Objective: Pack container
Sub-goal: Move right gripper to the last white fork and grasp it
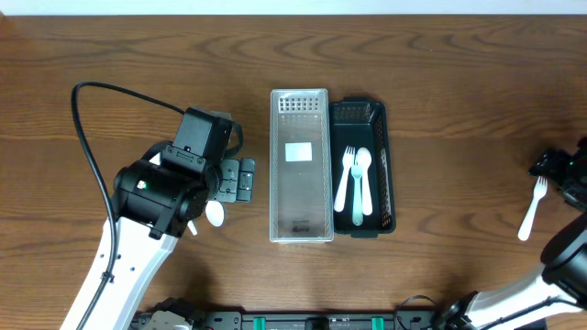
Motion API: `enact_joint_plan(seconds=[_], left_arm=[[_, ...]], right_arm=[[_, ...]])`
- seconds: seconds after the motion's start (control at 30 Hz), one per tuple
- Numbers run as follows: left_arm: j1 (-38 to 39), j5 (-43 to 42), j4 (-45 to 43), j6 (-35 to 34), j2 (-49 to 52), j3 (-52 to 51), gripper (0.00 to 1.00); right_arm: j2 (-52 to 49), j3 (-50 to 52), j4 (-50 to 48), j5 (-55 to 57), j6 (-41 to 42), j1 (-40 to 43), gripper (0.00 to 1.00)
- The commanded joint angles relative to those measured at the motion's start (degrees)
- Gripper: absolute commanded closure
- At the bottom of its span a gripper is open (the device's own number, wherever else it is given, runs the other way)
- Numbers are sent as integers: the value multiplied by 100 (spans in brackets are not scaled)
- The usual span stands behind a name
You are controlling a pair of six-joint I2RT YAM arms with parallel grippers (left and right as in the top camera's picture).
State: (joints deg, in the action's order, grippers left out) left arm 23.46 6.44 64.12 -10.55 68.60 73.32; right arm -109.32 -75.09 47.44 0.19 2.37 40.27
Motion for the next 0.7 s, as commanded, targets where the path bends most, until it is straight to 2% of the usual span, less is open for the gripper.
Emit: enact_joint_plan(seconds=[0.0,0.53,0.6,0.67], left_arm=[[-9,68,20,-52,26,2,2],[-9,68,15,-52,26,2,2],[-9,68,13,-52,26,2,2],[-9,70,11,-52,26,2,2]], right_arm=[[-179,22,-103,-120,-210,33,11],[-898,22,-378,-389,-330,26,12],[-898,22,-367,-389,-330,26,15],[-898,22,-363,-389,-330,26,22]])
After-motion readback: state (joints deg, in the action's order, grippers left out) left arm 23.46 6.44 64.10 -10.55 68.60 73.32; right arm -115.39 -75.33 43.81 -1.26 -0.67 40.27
